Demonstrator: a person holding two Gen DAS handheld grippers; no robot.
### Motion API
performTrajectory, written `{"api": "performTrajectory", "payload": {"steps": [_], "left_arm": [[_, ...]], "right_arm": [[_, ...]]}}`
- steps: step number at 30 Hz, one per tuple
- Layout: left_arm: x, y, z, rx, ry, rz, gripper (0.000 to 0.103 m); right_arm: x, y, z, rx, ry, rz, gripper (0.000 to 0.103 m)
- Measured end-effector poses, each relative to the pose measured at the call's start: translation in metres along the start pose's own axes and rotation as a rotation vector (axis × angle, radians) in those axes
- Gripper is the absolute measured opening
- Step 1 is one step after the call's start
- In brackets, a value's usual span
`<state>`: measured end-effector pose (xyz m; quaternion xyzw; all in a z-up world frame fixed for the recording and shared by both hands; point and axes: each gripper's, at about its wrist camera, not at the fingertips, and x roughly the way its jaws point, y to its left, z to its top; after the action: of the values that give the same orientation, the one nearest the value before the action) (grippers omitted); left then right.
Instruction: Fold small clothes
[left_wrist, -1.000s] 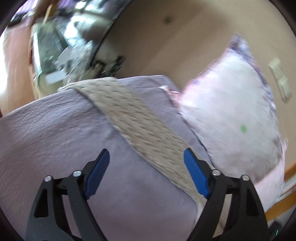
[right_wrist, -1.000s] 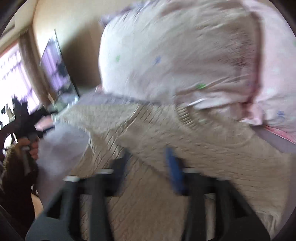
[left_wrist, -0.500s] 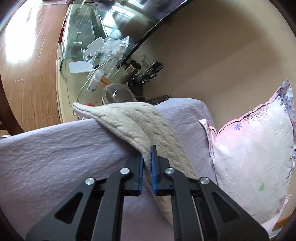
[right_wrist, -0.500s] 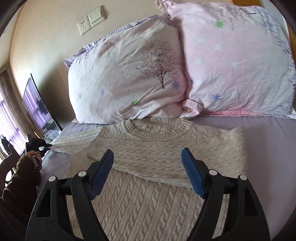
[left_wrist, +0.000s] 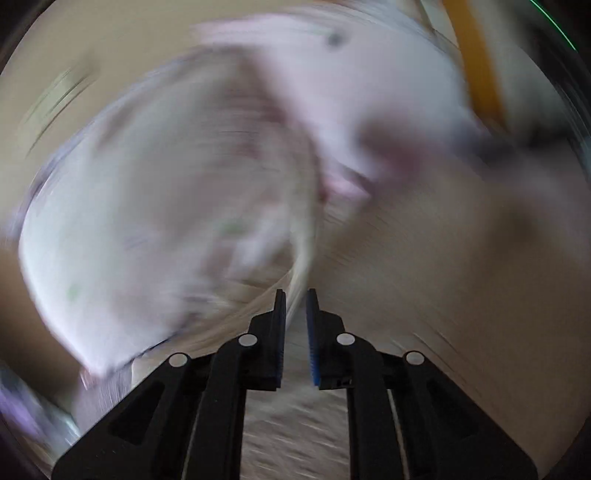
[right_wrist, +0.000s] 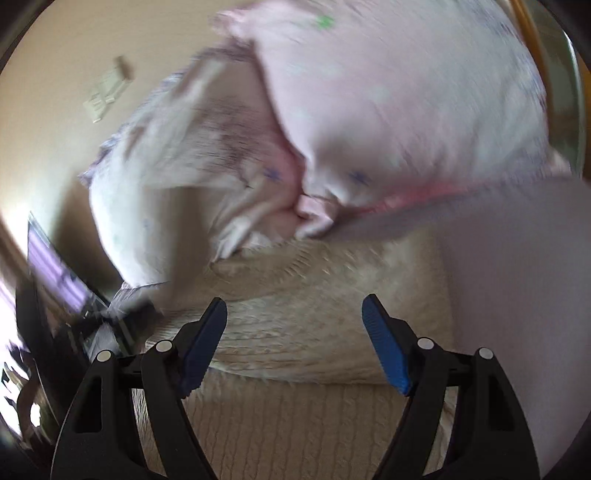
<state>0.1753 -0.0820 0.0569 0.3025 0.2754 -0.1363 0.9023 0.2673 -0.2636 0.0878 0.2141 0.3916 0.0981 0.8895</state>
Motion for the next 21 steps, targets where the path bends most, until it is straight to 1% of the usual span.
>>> {"api": "performTrajectory", "payload": {"steps": [1,2,3,4,5,6,7,9,11,12,13,14,15,16,17,18,21], "left_arm": [[-0.004,-0.016,-0.007,0.048,0.005,-0.011,0.013],[-0.013,-0.025,-0.017,0.063,0.008,-0.021,0.014],[-0.019,-0.025,-0.024,0.052,0.015,-0.031,0.016],[-0.028,-0.018,-0.035,0.015,0.030,-0.033,0.026],[-0.031,-0.006,-0.045,-0.016,0.045,-0.024,0.033],[-0.036,0.004,-0.056,-0.051,0.064,-0.009,0.034],[-0.039,0.012,-0.064,-0.075,0.082,0.004,0.034],[-0.044,0.029,-0.081,-0.137,0.140,0.046,0.034],[-0.049,0.045,-0.100,-0.204,0.192,0.071,0.035],[-0.051,0.052,-0.109,-0.244,0.215,0.074,0.036],[-0.051,0.056,-0.113,-0.263,0.225,0.074,0.038],[-0.052,0.061,-0.119,-0.295,0.240,0.072,0.042],[-0.051,0.065,-0.124,-0.318,0.255,0.075,0.044],[-0.051,0.068,-0.130,-0.336,0.266,0.074,0.046],[-0.050,0.069,-0.136,-0.353,0.279,0.067,0.047],[-0.049,0.069,-0.140,-0.365,0.290,0.061,0.048],[-0.049,0.074,-0.143,-0.397,0.285,0.054,0.051]], "right_arm": [[0.002,-0.007,0.000,0.018,0.019,-0.004,0.074],[0.004,-0.012,0.000,0.029,0.034,-0.008,0.071],[0.007,-0.016,0.001,0.038,0.053,-0.012,0.065],[0.007,-0.016,0.001,0.038,0.053,-0.012,0.060],[0.017,-0.022,0.000,0.058,0.102,-0.040,0.058],[0.025,-0.024,0.001,0.072,0.127,-0.051,0.056],[0.031,-0.024,0.002,0.080,0.142,-0.052,0.052],[0.050,-0.024,0.008,0.107,0.179,-0.053,0.046],[0.069,-0.025,0.013,0.145,0.211,-0.052,0.046],[0.083,-0.026,0.016,0.174,0.234,-0.053,0.046],[0.094,-0.027,0.018,0.200,0.246,-0.063,0.045],[0.100,-0.027,0.019,0.210,0.244,-0.070,0.045],[0.104,-0.024,0.020,0.200,0.220,-0.083,0.036],[0.108,-0.018,0.023,0.155,0.195,-0.095,0.013],[0.108,-0.015,0.024,0.133,0.178,-0.087,0.012],[0.099,-0.014,0.026,0.133,0.130,-0.056,0.009],[0.061,-0.013,0.030,0.146,0.018,-0.022,0.009]]}}
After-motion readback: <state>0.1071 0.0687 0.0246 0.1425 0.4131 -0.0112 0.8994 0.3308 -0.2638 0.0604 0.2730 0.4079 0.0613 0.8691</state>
